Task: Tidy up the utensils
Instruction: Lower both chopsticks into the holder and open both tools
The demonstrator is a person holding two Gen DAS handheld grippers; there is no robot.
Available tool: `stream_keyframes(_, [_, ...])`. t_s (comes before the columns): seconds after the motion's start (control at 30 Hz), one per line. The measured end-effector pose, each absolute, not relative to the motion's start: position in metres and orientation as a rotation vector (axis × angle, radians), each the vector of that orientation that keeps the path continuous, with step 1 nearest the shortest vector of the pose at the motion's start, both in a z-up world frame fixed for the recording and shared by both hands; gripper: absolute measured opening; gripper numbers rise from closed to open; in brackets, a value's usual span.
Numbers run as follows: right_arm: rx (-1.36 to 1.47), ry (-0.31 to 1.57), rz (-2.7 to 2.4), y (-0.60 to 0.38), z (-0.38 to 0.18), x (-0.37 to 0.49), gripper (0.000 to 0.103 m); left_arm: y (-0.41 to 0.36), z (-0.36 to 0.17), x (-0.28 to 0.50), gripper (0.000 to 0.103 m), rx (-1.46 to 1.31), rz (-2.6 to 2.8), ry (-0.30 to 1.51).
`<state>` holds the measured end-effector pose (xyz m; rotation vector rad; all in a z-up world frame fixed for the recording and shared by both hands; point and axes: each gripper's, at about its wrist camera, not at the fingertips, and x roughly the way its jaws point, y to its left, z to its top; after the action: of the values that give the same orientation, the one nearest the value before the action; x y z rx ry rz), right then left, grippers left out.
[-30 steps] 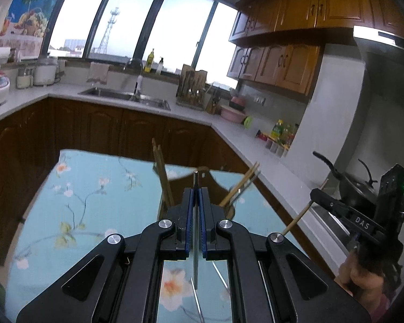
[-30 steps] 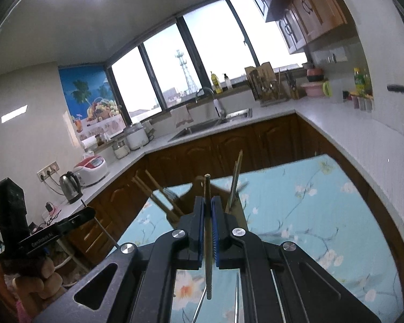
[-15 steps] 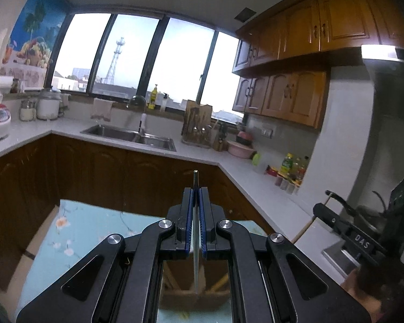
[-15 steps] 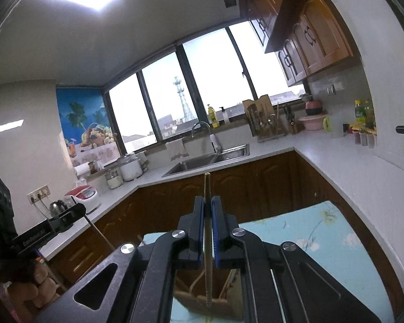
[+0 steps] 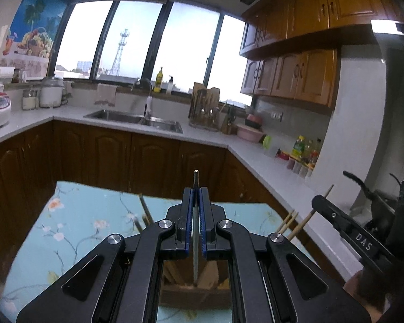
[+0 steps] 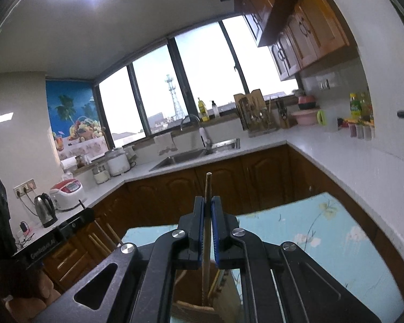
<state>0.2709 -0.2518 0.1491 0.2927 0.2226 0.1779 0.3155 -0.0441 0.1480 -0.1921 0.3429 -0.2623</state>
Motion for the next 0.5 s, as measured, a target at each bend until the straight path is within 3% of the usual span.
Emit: stream_keyframes(0.5, [0.342, 0.348, 0.176, -0.260, 0.113, 0.286, 0.006, -0.041, 0.107, 0.320, 0.004, -0.203, -0.260, 0.452])
